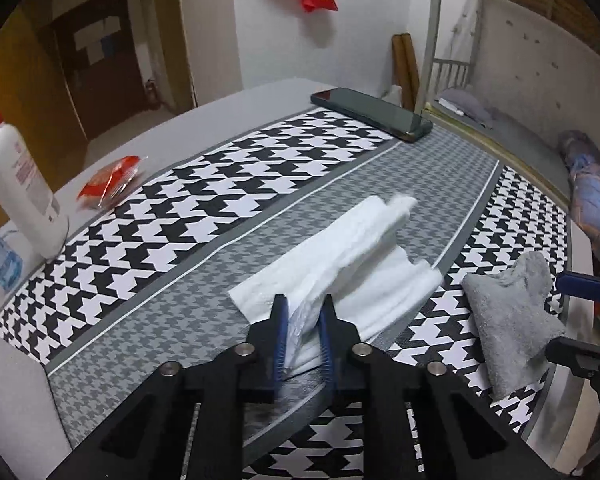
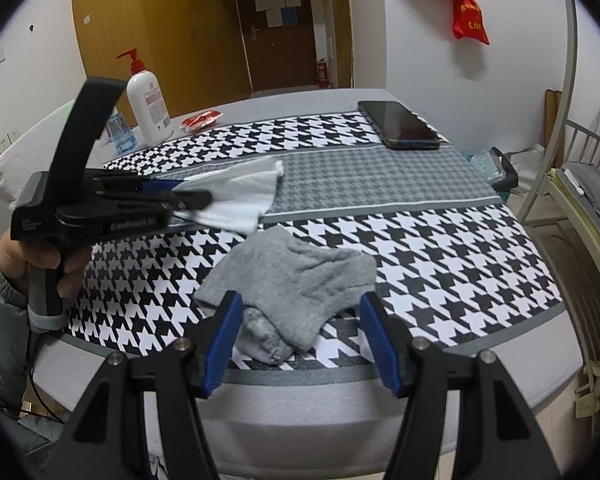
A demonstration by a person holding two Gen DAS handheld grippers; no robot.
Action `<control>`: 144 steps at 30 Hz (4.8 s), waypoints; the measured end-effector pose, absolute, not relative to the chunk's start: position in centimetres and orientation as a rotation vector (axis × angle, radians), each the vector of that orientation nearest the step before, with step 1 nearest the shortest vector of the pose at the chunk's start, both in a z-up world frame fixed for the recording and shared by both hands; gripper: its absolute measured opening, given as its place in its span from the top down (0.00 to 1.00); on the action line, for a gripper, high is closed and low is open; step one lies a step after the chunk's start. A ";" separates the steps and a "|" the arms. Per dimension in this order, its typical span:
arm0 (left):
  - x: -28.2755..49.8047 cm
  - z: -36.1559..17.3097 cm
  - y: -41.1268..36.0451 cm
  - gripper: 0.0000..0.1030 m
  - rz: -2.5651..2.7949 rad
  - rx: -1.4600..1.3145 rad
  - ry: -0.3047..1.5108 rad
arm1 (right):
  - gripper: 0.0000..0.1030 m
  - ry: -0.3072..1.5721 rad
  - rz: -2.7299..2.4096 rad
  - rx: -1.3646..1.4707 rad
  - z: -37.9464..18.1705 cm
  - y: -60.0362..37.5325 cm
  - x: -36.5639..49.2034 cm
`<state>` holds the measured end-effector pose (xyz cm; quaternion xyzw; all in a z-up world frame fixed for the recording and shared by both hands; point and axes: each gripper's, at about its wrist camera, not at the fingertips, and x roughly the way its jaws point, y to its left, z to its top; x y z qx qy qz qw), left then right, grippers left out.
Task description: Organize soft objects
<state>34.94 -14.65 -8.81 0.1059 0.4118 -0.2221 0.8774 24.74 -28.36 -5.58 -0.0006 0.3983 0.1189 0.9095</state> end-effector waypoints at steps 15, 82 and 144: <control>33.9 -7.2 -11.6 0.89 -0.382 0.102 0.756 | 0.36 0.854 0.266 -0.033 -5.9 -25.5 26.8; 32.8 -9.0 -11.8 0.60 -0.434 0.211 0.869 | 0.81 0.587 0.007 0.172 -1.7 -24.3 19.9; 17.8 7.4 -3.7 0.96 -0.358 0.093 0.307 | 0.81 0.374 0.207 0.105 5.8 -18.9 17.0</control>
